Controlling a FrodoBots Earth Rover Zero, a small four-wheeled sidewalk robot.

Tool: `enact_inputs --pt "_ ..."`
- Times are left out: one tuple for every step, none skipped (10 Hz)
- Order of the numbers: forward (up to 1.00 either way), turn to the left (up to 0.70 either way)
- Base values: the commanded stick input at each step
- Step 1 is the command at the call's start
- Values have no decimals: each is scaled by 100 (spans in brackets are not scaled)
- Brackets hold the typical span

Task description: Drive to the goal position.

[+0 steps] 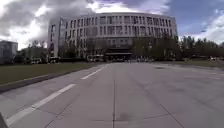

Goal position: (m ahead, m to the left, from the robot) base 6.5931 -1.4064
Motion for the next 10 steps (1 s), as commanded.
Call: enact_inputs --pt "70 1" --pt "70 1" --pt "70 1" --pt "70 1" --pt "70 1" --pt "70 1" --pt "70 1" --pt "70 1" --pt "70 1" --pt "70 1"
